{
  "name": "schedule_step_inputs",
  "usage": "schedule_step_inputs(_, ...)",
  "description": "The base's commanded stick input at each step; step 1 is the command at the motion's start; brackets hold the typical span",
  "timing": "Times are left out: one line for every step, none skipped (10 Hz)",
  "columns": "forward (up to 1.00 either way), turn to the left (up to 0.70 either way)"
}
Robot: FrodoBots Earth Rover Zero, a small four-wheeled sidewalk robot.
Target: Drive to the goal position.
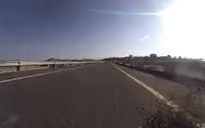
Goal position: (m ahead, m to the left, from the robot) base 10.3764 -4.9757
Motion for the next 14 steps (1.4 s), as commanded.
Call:
schedule_step_inputs(0.7, 0.0)
schedule_step_inputs(0.7, 0.0)
schedule_step_inputs(0.7, 0.0)
schedule_step_inputs(0.7, 0.0)
schedule_step_inputs(0.7, 0.0)
schedule_step_inputs(0.7, 0.0)
schedule_step_inputs(0.7, 0.0)
schedule_step_inputs(0.7, 0.0)
schedule_step_inputs(0.7, 0.0)
schedule_step_inputs(0.7, 0.0)
schedule_step_inputs(0.7, 0.0)
schedule_step_inputs(0.7, 0.0)
schedule_step_inputs(0.7, 0.0)
schedule_step_inputs(0.7, 0.0)
